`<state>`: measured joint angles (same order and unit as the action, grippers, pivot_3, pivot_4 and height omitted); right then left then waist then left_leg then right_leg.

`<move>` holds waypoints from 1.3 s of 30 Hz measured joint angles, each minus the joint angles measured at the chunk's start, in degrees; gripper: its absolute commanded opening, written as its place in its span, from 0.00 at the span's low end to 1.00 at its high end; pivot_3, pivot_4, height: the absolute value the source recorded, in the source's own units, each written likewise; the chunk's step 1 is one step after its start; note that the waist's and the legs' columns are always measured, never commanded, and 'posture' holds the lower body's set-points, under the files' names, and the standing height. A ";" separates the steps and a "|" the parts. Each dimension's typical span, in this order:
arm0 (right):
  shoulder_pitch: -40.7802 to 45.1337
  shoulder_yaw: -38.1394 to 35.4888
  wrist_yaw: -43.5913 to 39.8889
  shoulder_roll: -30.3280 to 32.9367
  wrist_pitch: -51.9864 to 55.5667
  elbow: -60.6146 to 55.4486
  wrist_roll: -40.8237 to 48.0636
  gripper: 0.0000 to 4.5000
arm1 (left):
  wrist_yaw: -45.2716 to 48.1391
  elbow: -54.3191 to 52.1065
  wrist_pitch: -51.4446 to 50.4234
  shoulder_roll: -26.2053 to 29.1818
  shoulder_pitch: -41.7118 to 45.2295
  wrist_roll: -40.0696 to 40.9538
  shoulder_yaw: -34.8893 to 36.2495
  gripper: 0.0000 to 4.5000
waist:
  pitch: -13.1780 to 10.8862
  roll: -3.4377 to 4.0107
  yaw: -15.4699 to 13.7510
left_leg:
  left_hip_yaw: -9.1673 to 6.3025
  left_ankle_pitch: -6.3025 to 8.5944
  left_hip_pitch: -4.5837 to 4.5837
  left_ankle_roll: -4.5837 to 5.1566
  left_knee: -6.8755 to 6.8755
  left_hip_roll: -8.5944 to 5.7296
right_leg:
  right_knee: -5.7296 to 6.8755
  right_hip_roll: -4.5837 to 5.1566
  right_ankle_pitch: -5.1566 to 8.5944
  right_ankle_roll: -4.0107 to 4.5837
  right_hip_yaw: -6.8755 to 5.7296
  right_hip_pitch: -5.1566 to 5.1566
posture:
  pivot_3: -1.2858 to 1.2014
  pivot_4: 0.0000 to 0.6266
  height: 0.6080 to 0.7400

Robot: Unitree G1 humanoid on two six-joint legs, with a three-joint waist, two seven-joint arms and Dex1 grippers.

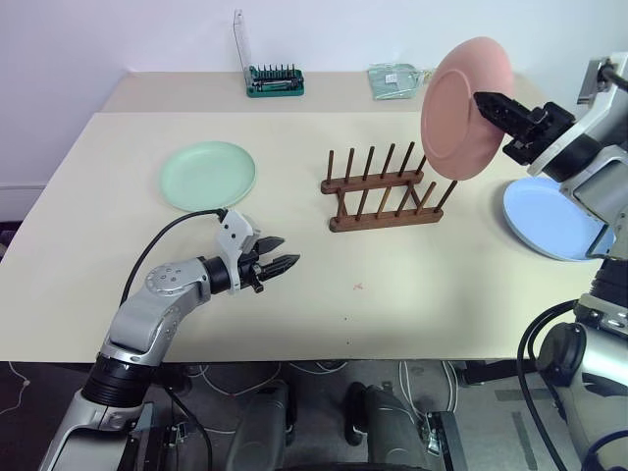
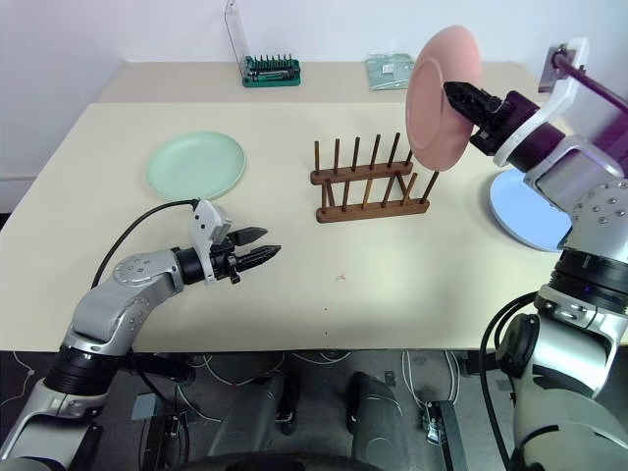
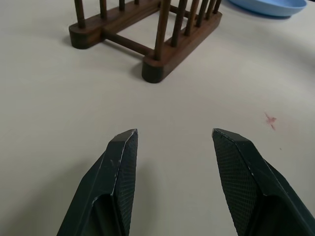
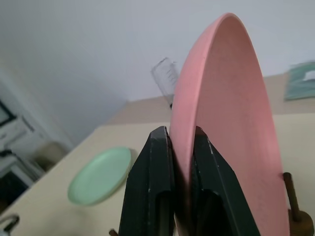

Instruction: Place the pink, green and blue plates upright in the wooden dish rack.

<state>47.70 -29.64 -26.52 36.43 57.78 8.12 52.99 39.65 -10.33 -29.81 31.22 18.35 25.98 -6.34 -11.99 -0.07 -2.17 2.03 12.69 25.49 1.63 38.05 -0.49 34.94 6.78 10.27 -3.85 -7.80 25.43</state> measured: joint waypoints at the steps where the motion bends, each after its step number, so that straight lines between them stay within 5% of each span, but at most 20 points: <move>1: 0.00 -0.10 0.61 -0.20 0.57 0.19 0.35 0.00 | 0.08 0.00 0.00 -0.03 -0.08 -0.39 0.00 0.54 | 0.00 0.00 0.01 | 0.00 0.00 0.00 0.00 0.00 0.00 | 0.00 0.00 0.00 -0.01 0.00 0.00 | 0.52 0.24 0.92; 10: 0.01 0.29 6.15 -2.35 1.99 3.72 0.10 0.00 | 0.42 0.04 0.05 -1.26 -0.26 -1.76 0.03 0.54 | 0.00 0.01 0.01 | 0.01 0.00 0.01 0.01 0.00 0.00 | 0.00 -0.01 0.00 -0.03 0.00 0.01 | 0.52 0.24 0.92; 18: 0.33 3.57 4.23 -1.81 -4.62 3.42 -4.59 0.79 | -0.02 0.02 0.04 -2.01 -0.89 -2.38 0.23 0.55 | -0.01 0.01 0.04 | 0.02 0.00 0.01 0.01 0.00 0.00 | 0.01 -0.02 0.02 -0.06 0.01 0.03 | 0.52 0.24 0.92; 22: -0.21 10.34 0.12 2.57 -13.48 1.88 -13.53 0.80 | -1.66 0.12 -0.77 -3.59 -0.85 -1.60 2.24 0.73 | -0.01 0.02 -0.02 | 0.02 0.00 0.03 0.01 0.00 0.00 | -0.02 -0.01 0.03 -0.06 0.01 0.03 | 0.52 0.24 0.92; 25: -0.29 13.83 -2.39 5.13 -23.05 1.88 -21.11 0.80 | -6.37 1.53 -1.33 -6.31 0.45 -1.24 6.23 0.99 | -0.01 0.03 0.03 | 0.04 0.00 0.03 0.01 0.01 0.00 | -0.01 -0.02 0.02 -0.08 0.02 0.04 | 0.52 0.24 0.92; 31: 3.56 19.19 -11.10 7.59 -39.31 -4.71 -29.21 0.80 | -33.57 8.21 -7.12 -15.07 12.86 -0.39 25.41 0.99 | -0.03 0.00 0.37 | 0.03 -0.01 -0.01 0.02 0.00 0.06 | 0.06 -0.09 0.02 -0.14 0.03 0.04 | 0.52 0.24 0.92; 39: 1.64 26.20 -20.21 5.42 -38.14 -15.90 -26.89 0.80 | -56.32 13.98 -19.79 -18.77 21.23 2.87 42.03 0.99 | -0.02 -0.22 -0.39 | -0.01 -0.02 -0.02 0.00 0.21 0.03 | 0.07 -0.04 -0.03 -0.24 -0.03 -0.15 | 0.52 0.24 0.92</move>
<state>49.34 -3.44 -46.73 41.85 19.64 -7.78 26.10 -16.67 3.65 -49.60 12.45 39.59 28.85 35.69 -12.00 -0.29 -2.56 2.02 12.67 25.46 1.63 38.26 -0.46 35.02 6.74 10.24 -4.09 -7.83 25.28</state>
